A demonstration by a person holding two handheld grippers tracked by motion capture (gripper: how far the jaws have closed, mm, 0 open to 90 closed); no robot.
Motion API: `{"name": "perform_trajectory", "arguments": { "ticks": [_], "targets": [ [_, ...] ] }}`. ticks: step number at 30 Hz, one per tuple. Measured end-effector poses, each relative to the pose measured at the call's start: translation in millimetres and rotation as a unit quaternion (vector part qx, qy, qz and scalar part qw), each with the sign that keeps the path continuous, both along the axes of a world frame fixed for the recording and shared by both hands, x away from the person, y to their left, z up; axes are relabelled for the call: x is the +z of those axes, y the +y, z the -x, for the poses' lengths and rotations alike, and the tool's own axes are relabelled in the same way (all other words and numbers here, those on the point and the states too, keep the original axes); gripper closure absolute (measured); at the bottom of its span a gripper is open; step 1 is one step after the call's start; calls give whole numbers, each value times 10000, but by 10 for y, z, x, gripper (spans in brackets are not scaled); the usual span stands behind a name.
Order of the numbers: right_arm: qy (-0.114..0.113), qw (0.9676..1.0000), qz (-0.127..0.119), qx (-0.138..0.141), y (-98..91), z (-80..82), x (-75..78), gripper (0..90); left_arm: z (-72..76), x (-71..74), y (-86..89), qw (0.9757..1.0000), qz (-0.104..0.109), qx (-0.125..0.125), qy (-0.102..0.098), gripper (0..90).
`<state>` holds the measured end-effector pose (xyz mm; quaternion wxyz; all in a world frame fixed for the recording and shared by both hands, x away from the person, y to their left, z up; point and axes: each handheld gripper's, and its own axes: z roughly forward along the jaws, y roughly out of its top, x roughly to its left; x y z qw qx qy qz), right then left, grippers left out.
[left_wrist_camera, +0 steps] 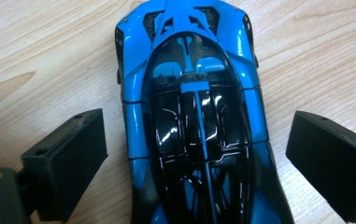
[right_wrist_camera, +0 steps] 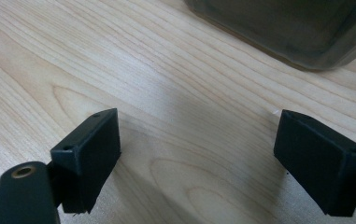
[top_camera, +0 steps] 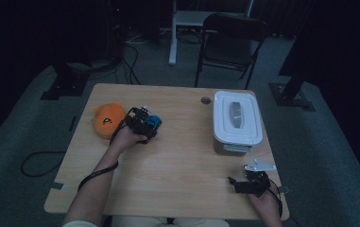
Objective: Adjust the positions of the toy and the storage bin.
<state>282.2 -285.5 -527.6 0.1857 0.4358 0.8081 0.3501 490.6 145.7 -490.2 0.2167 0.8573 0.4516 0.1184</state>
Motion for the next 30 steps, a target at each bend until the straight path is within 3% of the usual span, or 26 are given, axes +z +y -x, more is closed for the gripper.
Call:
{"name": "perform_trajectory", "arguments": {
  "ticks": [4, 5, 8, 9, 18, 20, 22, 25, 30],
  "targets": [
    [0, 10000, -1, -9, 0, 0, 0, 141, -8, -16, -13, 9999, -69, 85, 60, 79],
    [-1, 10000, 0, -14, -1, 0, 0, 141, -14, -21, -17, 9997, -144, 193, 66, 139],
    [-1, 10000, 1, -19, -2, 0, 0, 141, -21, -24, -16, 9996, -113, 242, 127, 200],
    [-1, 10000, 1, -18, -2, 0, 0, 141, -19, -33, -27, 9996, -140, 113, 231, 229],
    [4, 10000, 2, -37, -3, 0, 0, 141, 0, -4, -56, 9986, -378, -51, 372, 262],
    [4, 10000, 3, -43, -4, 0, 0, 141, 23, 16, -54, 9985, -326, -139, 423, 265],
    [4, 10000, 4, -47, -4, 0, 0, 142, 57, 64, -41, 9989, -145, -190, 411, 284],
    [4, 10000, 4, -50, -4, -1, 1, 141, 123, 114, -69, 9986, -199, -360, 340, 284],
    [2, 10000, 5, -55, -5, -1, 0, 141, 225, 217, -85, 9981, -77, -553, 266, 284]
  ]
}}
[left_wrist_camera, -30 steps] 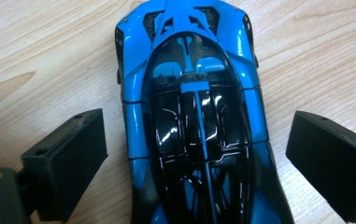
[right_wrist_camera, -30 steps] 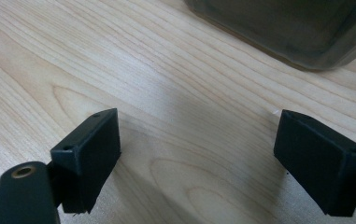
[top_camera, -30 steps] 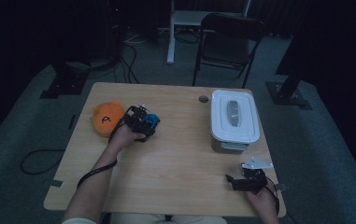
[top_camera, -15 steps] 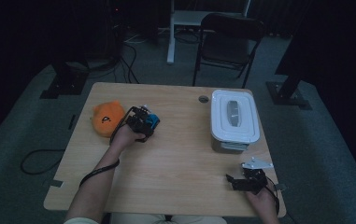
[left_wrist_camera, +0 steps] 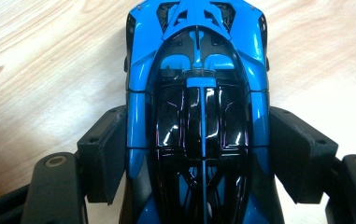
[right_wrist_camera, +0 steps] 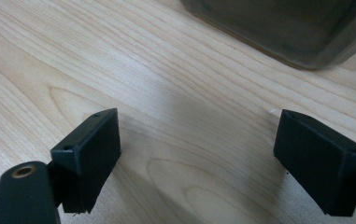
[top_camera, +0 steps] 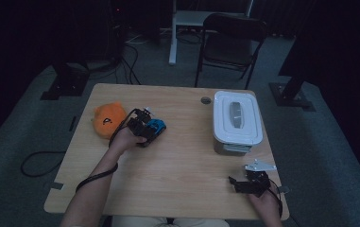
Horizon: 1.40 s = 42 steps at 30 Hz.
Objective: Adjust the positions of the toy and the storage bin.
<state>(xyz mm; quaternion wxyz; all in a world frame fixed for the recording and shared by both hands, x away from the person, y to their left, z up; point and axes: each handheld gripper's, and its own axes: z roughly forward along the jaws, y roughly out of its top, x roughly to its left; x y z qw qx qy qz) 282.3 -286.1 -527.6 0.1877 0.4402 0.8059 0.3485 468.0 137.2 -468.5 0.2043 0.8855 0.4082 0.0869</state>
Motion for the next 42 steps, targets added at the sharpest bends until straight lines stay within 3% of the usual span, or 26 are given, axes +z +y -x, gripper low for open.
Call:
{"name": "perform_trajectory", "arguments": {
  "ticks": [3, 5, 12, 14, 18, 20, 26, 29, 42],
  "targets": [
    [-3, 10000, 2, -6, -1, -1, 0, 141, 107, 83, -18, 9997, -61, -220, -62, 284],
    [-1, 10000, 2, -6, -1, -1, 0, 141, 107, 83, -18, 9997, -61, -220, -62, 284],
    [-3, 10000, 4, -11, -1, -1, 0, 141, 350, 185, 76, 9988, -52, -483, -49, 284],
    [-4, 10000, 4, -13, -1, -1, 0, 141, 431, 195, 96, 9983, -135, -568, -89, 284],
    [-6, 10000, 2, -14, -1, -1, 0, 141, 540, 199, 161, 9981, -114, -603, -82, 284],
    [-5, 10000, 4, -14, -1, -1, 0, 141, 663, 190, 246, 9978, -54, -661, -73, 284],
    [-5, 10000, 4, -21, -2, -1, 0, 141, 918, 160, 374, 9965, -177, -811, -33, 283],
    [-6, 10000, 6, -23, -2, -1, 0, 142, 1029, 162, 430, 9963, -131, -854, -20, 283],
    [-5, 10000, 2, -40, -3, 0, 0, 143, 1341, 131, 604, 9947, -128, -1024, -28, 283]
  ]
}}
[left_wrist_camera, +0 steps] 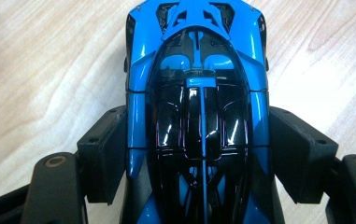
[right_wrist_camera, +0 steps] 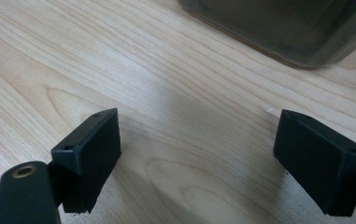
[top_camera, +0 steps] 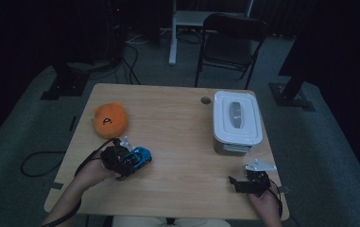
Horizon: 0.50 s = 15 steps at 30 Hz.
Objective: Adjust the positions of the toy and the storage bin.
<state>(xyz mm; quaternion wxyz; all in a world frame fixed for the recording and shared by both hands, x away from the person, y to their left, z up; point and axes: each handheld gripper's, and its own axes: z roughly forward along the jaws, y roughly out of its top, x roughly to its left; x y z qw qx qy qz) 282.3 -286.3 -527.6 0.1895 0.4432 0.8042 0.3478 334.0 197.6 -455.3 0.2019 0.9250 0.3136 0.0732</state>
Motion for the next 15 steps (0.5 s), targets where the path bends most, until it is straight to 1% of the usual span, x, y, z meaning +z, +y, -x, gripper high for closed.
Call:
{"name": "perform_trajectory", "arguments": {
  "ticks": [1, 2, 3, 4, 5, 7, 8, 9, 10, 11, 12, 13, 14, 15],
  "targets": [
    [1, 10000, 0, -2, 0, 0, 0, 143, 13, -9, 7, 10000, 18, 6, -12, 283],
    [3, 10000, -1, -3, 0, 1, 0, 143, 25, -18, 12, 10000, 14, -28, 25, 283],
    [3, 10000, 0, -2, 0, 1, 0, 143, 45, -26, 16, 9999, -23, -103, 0, 283],
    [1, 10000, 0, -2, 0, 0, 0, 143, 45, -26, 16, 9999, -23, -103, 0, 283],
    [0, 10000, 0, -2, 0, 0, 0, 143, 69, -42, 34, 9998, 4, -200, 27, 283],
    [4, 10000, -2, -11, 0, 0, 0, 143, 85, -62, 64, 9997, 53, -234, 57, 283],
    [3, 10000, -1, -11, 0, 0, 0, 143, 98, -76, 84, 9996, 48, -270, -2, 283],
    [3, 10000, -3, -13, 0, -1, 0, 143, 91, -91, 117, 9997, 105, -224, 75, 283],
    [2, 10000, -3, -19, 0, -1, 0, 143, 99, -112, 145, 9996, 124, -224, 67, 283],
    [2, 10000, -2, -28, -1, -1, 0, 143, 116, -125, 174, 9996, 112, -257, -23, 283],
    [2, 10000, -2, -32, -1, -1, 0, 143, 123, -137, 212, 9993, 174, -328, 67, 283],
    [2, 10000, -2, -32, -1, -1, 0, 143, 145, -148, 241, 9989, 205, -422, 23, 283],
    [1, 10000, -4, -32, -1, -1, 0, 143, 172, -158, 268, 9983, 299, -498, -49, 283],
    [1, 10000, -4, -33, -1, -2, 0, 143, 177, -164, 295, 9976, 398, -554, 103, 283]
  ]
}}
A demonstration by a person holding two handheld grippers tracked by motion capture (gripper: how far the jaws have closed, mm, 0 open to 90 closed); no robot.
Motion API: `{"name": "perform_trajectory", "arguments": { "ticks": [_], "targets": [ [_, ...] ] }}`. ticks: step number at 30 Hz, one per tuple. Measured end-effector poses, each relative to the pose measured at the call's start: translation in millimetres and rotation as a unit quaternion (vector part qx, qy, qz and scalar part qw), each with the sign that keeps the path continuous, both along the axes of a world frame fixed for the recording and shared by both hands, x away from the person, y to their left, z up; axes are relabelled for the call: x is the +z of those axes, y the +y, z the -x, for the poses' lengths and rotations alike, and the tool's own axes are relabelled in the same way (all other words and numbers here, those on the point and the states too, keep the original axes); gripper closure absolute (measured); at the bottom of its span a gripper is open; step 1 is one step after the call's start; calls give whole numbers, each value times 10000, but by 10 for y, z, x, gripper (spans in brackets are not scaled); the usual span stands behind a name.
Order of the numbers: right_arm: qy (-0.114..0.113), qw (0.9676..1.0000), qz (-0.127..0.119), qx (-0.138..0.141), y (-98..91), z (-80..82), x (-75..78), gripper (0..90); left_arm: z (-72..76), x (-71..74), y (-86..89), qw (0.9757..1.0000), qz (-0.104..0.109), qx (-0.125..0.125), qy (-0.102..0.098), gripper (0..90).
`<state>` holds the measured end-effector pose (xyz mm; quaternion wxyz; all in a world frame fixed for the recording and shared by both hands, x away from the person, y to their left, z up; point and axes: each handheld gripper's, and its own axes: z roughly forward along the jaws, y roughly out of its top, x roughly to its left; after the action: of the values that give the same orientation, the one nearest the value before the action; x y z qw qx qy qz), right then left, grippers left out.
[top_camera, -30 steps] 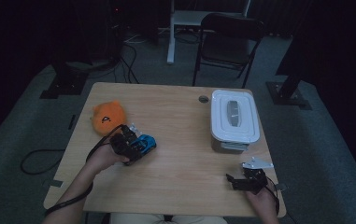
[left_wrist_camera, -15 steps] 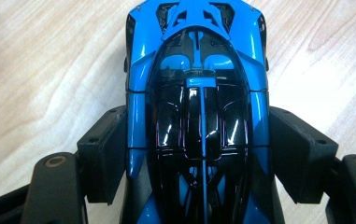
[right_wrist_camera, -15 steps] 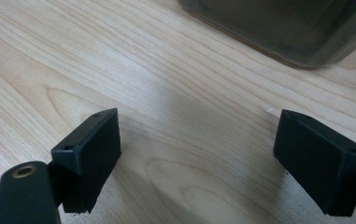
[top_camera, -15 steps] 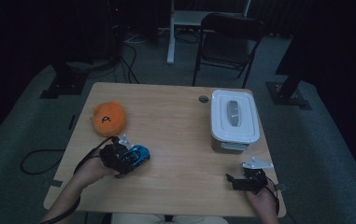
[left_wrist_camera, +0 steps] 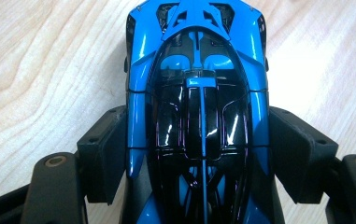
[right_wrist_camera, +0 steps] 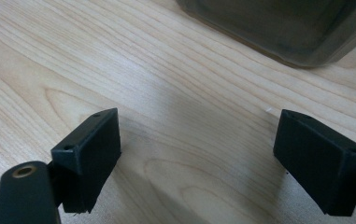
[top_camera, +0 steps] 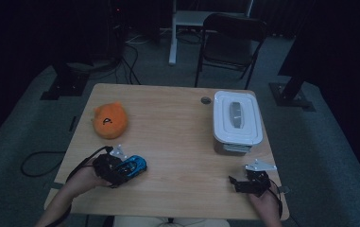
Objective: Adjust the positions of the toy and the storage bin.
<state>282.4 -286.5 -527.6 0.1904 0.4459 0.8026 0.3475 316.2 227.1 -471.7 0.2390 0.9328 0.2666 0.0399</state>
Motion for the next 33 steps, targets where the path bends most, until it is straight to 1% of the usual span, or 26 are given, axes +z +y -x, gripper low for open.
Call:
{"name": "perform_trajectory", "arguments": {
  "ticks": [2, 3, 4, 5, 6, 8, 9, 10, 11, 12, 13, 14, 15, 19, 21, 22, 23, 26, 27, 30, 33],
  "targets": [
    [0, 10000, -1, -2, 0, 0, 0, 143, 0, 0, 0, 10000, 0, 0, 0, 283],
    [3, 10000, -2, -9, 0, 0, 0, 143, 31, -54, 21, 9999, -100, -79, 7, 283],
    [5, 10000, -4, -16, 0, 0, 0, 143, 43, -74, 17, 9997, -202, -116, -45, 283],
    [5, 10000, -4, -20, 0, 0, 0, 143, 52, -88, 13, 9995, -275, -149, -4, 283],
    [4, 10000, -4, -20, 0, 0, 0, 143, 65, -97, 12, 9992, -316, -232, -22, 283],
    [4, 10000, -3, -20, 0, 0, 0, 143, 77, -102, 11, 9993, -284, -229, -8, 282],
    [5, 10000, -5, -24, 0, 0, 0, 143, 86, -101, 11, 9992, -272, -290, 43, 283],
    [7, 10000, -5, -27, 0, 0, 0, 143, 106, -99, 7, 9991, -266, -334, 20, 283],
    [5, 10000, -4, -30, -1, 0, 0, 143, 108, -100, 7, 9991, -243, -348, 96, 283],
    [7, 10000, -6, -35, -1, 0, 0, 143, 137, -111, -8, 9982, -316, -510, 54, 282],
    [7, 10000, -6, -35, -1, 0, 0, 143, 137, -111, -8, 9982, -316, -510, 54, 283],
    [7, 10000, -7, -37, -1, -1, 0, 143, 139, -118, -14, 9978, -346, -543, 140, 283],
    [6, 10000, -6, -36, -1, 0, 0, 143, 150, -127, -16, 9967, -404, -695, 102, 282],
    [6, 10000, -5, -36, -1, 0, 0, 143, 154, -177, -9, 9967, -368, -718, 69, 282],
    [5, 10000, -4, -36, -1, 0, 0, 143, 147, -185, 19, 9974, -220, -685, 80, 280],
    [7, 10000, -2, -37, -1, 0, 0, 143, 144, -194, 34, 9977, -117, -662, 91, 279],
    [6, 10000, -3, -37, -1, 0, 0, 143, 142, -206, 53, 9982, 23, -585, 93, 277],
    [6, 10000, -3, -37, -1, 0, 0, 143, 152, -206, 51, 9984, 15, -554, 78, 276],
    [5, 10000, -3, -37, -1, 0, 0, 143, 179, -204, 27, 9984, -96, -556, -19, 276],
    [6, 10000, -2, -37, -1, 0, 0, 143, 199, -188, 1, 9984, -196, -533, -80, 275],
    [6, 10000, -2, -37, -1, 0, 0, 143, 208, -172, -10, 9984, -190, -508, -127, 275]
  ]
}}
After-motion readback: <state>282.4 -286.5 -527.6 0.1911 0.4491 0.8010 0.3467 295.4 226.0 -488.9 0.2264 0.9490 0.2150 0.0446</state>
